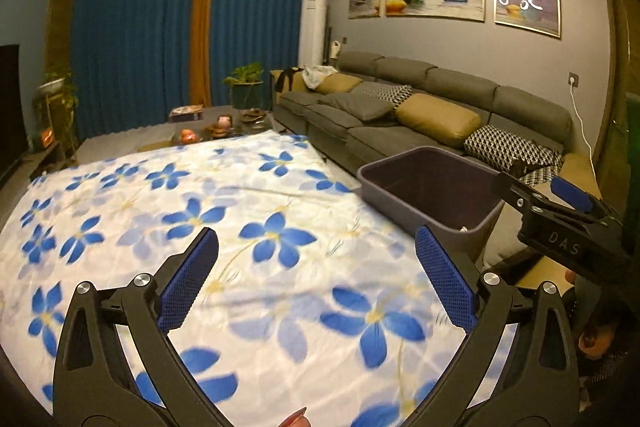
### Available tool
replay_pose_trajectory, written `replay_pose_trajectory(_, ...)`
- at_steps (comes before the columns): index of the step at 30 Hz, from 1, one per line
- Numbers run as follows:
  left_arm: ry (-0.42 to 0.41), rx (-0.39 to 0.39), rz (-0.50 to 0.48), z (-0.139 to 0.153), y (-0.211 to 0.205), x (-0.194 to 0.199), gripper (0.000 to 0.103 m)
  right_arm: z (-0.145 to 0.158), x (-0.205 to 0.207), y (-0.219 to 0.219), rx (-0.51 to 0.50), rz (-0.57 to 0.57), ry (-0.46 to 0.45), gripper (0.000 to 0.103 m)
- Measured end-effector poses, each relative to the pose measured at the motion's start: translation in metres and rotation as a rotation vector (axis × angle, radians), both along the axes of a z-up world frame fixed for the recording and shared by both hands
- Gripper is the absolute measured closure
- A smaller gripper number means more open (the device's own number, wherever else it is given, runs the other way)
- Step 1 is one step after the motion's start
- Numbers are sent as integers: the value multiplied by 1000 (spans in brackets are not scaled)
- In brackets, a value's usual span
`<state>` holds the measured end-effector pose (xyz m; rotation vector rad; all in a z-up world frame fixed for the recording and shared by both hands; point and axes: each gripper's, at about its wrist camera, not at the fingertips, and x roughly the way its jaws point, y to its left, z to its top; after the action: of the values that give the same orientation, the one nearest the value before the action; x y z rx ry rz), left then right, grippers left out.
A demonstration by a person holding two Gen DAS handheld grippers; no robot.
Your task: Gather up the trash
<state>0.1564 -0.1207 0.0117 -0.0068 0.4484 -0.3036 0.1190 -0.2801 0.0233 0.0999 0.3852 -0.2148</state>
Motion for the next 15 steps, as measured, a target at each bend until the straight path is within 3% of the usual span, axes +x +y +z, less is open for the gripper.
replay_pose_trajectory(15, -49, -36, 60, 13, 55, -79, 6, 5, -78, 69, -43, 26, -16, 6)
